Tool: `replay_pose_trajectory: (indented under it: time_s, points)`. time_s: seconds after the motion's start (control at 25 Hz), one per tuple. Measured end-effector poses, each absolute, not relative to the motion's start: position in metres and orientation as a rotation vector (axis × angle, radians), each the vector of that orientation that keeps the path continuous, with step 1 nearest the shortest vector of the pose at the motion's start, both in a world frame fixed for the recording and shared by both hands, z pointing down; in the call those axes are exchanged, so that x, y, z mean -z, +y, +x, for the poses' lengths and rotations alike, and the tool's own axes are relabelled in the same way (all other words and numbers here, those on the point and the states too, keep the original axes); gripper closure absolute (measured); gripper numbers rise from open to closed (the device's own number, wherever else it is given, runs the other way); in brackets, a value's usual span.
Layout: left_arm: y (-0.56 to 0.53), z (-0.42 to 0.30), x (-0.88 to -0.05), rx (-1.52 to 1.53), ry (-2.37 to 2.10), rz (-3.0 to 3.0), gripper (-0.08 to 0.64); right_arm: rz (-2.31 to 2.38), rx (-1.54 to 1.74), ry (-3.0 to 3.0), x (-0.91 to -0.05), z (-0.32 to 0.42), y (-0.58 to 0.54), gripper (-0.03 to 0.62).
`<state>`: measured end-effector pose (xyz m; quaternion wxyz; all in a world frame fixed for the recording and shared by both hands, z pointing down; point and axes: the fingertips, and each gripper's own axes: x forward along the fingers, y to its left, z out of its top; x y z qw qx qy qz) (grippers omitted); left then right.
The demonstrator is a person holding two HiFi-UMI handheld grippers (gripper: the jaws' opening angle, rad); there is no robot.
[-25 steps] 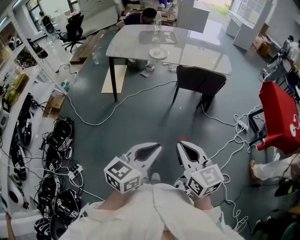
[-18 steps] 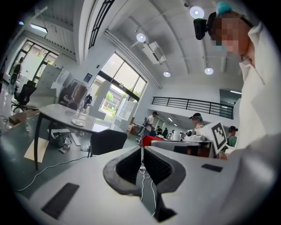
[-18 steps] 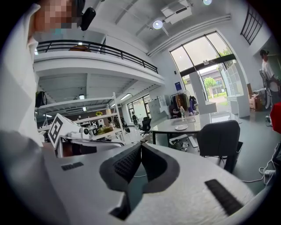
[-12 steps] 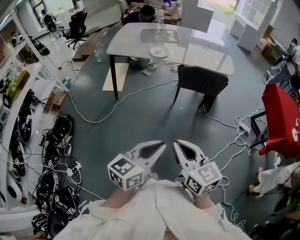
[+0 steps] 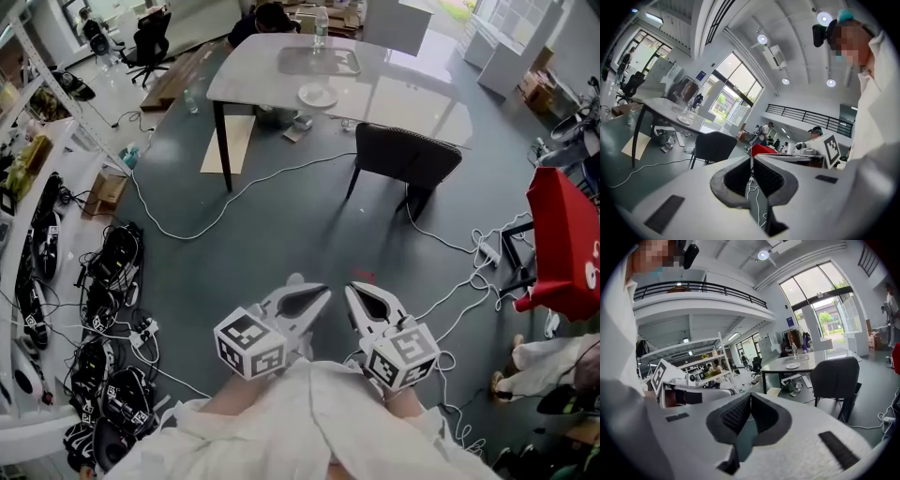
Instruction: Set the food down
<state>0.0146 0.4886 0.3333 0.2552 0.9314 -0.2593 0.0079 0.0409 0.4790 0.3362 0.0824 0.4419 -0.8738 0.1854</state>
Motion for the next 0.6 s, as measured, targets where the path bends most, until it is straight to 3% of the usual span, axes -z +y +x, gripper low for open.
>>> replay_pose_trajectory:
  time_s: [0.6]
  points:
    - [0.308,-0.020,-0.319,-0.027,-0.694,2.559,0.531,1.436,-0.513,-2.606,-0.321,0.024,0.292,0.589]
